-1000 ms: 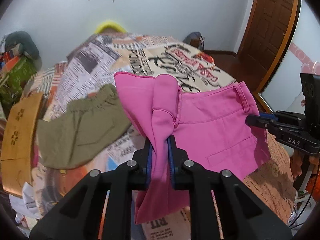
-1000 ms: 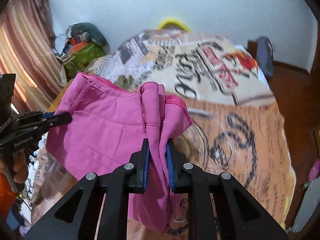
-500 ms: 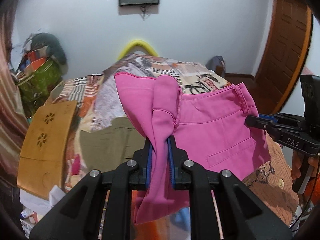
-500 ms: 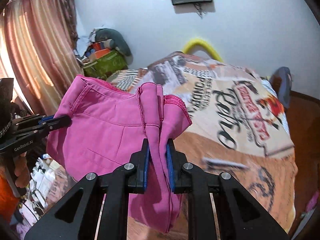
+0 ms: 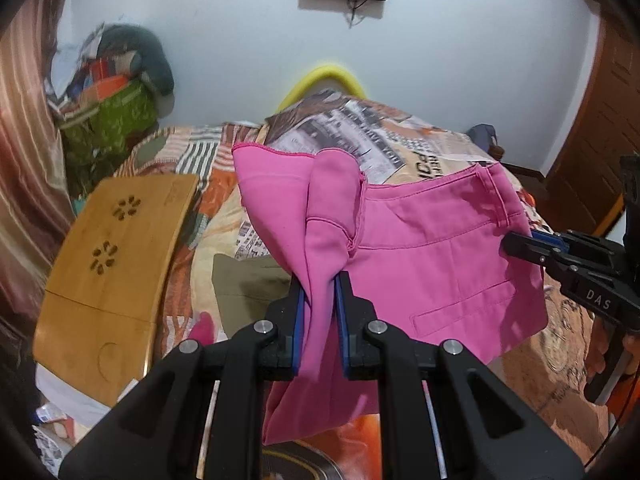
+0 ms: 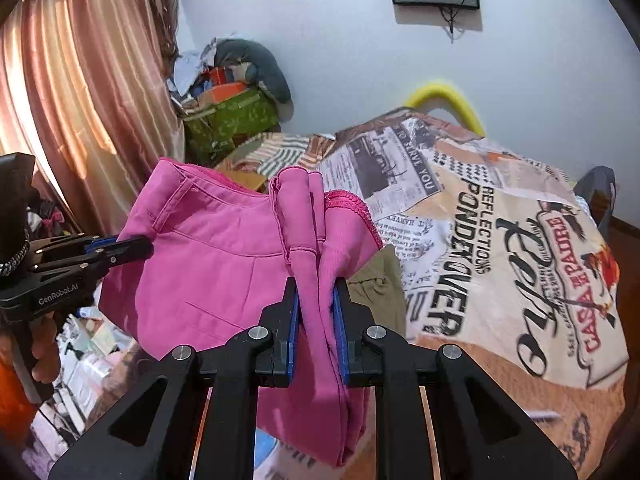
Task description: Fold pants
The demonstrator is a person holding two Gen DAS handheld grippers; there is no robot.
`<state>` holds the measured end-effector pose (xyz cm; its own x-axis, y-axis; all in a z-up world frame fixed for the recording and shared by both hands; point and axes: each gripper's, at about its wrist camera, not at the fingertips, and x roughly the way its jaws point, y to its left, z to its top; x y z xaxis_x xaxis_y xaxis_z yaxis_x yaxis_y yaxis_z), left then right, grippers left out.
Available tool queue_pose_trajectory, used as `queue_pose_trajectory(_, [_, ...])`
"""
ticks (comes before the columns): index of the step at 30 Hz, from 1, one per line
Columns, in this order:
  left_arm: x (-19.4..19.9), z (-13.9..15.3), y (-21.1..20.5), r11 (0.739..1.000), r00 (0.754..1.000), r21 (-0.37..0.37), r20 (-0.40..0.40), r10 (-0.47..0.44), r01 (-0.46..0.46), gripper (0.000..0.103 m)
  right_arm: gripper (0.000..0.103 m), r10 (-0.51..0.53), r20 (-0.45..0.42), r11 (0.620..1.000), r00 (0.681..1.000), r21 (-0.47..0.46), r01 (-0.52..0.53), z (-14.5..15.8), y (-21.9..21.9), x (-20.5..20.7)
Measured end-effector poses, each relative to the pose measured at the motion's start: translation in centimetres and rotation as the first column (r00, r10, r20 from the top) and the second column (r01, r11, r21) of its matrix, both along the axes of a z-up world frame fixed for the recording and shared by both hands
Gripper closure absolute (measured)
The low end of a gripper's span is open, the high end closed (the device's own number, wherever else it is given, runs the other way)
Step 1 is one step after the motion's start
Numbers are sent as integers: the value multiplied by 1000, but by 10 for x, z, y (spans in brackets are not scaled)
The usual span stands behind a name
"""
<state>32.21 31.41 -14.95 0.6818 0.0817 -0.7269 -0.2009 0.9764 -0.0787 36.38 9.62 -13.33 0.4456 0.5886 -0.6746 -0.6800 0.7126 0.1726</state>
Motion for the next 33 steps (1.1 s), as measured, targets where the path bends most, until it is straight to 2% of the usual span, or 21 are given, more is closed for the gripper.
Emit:
queue_pose_trajectory(4, [24,-35,18,1000,999,-26,-41,13,-14,89,89,-2,-36,998,999,-62,0,-32,20,22])
queue_pose_trajectory(9, [54,-91,31,996,991,-91,-133,4,-16,89,89,-23,-91,989,996,-145,10,-71,40,47])
queue_pose_trajectory(14, [70,-133,41,997,977,-74,-212,15,-31,88,86,-60,-129,976,990,-214,32,-94,48,61])
queue_pose_trajectory(16, [71,-139,42,998,972,-54,-234,16,-29,83,84,-70,-133,974,989,-221,40,-94,48,60])
queue_pose_trajectory(17, [70,-139,43,999,972,-43,-236,21,-32,77,81,-77,-133,974,988,-223,46,-93,48,59])
queue_pose_trajectory(18, [70,-138,42,999,971,-32,-236,24,-32,71,77,-80,-133,974,988,-222,49,-91,47,57])
queue_pose_trajectory(20, [65,-131,41,999,970,15,-240,36,-33,64,64,-83,-124,974,989,-220,54,-86,45,55])
queue_pose_trajectory(25, [48,-99,40,999,974,4,-218,52,-52,63,63,-49,-81,982,996,-187,33,-57,36,38])
queue_pose_trajectory(30, [14,-37,26,998,991,-29,-121,61,-64,63,63,-14,4,995,1000,-101,14,2,15,0])
queue_pose_trajectory(33, [-20,15,5,998,998,-21,-22,51,-52,63,63,-8,42,1000,999,-27,10,42,-3,-26])
